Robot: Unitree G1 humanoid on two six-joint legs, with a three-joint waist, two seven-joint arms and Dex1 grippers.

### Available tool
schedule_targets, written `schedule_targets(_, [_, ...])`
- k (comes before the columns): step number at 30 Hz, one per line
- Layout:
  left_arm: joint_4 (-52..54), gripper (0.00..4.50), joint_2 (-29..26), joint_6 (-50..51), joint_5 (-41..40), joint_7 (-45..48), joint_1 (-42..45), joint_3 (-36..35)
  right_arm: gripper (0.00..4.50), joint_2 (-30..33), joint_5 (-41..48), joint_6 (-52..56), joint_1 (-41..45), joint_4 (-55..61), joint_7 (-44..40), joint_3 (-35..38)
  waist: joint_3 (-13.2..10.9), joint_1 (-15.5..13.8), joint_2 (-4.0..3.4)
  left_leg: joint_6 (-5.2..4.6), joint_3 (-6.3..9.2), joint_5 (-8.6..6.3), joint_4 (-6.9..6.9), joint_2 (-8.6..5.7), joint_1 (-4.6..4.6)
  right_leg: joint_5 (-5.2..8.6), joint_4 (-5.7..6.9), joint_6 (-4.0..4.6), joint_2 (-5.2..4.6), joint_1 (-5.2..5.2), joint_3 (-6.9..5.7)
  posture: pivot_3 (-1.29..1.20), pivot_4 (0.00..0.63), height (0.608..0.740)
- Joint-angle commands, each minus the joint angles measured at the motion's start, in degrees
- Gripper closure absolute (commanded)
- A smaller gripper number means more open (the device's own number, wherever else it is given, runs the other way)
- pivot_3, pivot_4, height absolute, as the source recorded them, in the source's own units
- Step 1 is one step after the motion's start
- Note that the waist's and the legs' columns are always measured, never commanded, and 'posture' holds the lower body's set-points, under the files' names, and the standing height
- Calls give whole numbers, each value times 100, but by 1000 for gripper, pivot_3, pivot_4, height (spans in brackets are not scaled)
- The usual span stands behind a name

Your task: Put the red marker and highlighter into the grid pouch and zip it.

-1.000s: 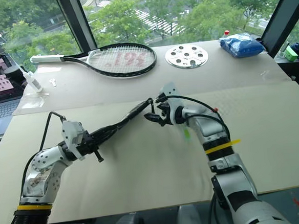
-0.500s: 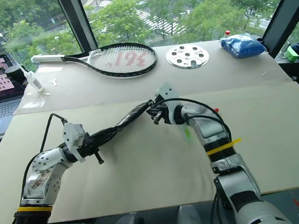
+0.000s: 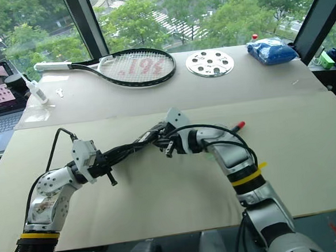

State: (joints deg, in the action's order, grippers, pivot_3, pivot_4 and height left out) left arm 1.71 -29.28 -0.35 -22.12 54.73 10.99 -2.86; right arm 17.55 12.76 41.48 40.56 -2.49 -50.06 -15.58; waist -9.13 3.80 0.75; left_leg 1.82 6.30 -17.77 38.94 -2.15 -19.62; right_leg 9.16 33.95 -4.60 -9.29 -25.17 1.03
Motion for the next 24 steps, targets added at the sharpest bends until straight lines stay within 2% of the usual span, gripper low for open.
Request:
schedule_targets(1, [128,4500,2,-53,-4,22,133,25,4427,-139,405,359,-22,717,-221,-203,0,-17,0,0,0,0,0,0,0,0,0,0,0,0,0,0,150,740])
schedule_targets(6, [134,4500,14,-7,-6,20,202,65,4427,-214,267,534,-237,1004,-135,-803,0,-14,0,-2,2,-1,-1,1,3,0,1,0,2,0,0,0,150,740])
schedule_targets(11, [163,4500,16,35,-7,30,222,69,4427,-462,591,870,-170,1014,-50,-589,0,-17,0,-1,2,0,0,0,2,0,1,0,1,0,-1,0,150,740])
schedule_targets(14, [184,4500,1,57,-11,33,233,64,4427,-475,493,741,-110,737,34,-466,0,-15,0,-1,2,-1,-1,0,2,0,1,0,2,0,-1,0,150,740])
schedule_targets(18, [226,4500,-3,71,-9,22,226,65,3433,-268,575,587,-6,521,63,11,0,-19,0,-1,2,0,0,0,2,0,1,0,1,0,-1,0,150,740])
schedule_targets(20, [273,4500,-12,85,-18,14,200,62,2753,-73,791,734,55,540,21,433,0,-33,0,-1,2,0,0,0,1,0,1,0,1,0,-1,0,150,740])
schedule_targets(23, [325,4500,-20,94,-29,-2,157,53,1707,540,1404,1035,-6,871,-424,1142,0,-85,0,-1,2,0,1,-1,0,0,-1,0,0,1,-1,0,150,740])
schedule_targets(24, [335,4500,-21,98,-31,-7,149,51,1479,717,1628,1129,-26,963,-530,1380,-1,-110,1,-2,2,-1,0,-1,-1,0,-2,0,0,1,-1,0,150,740])
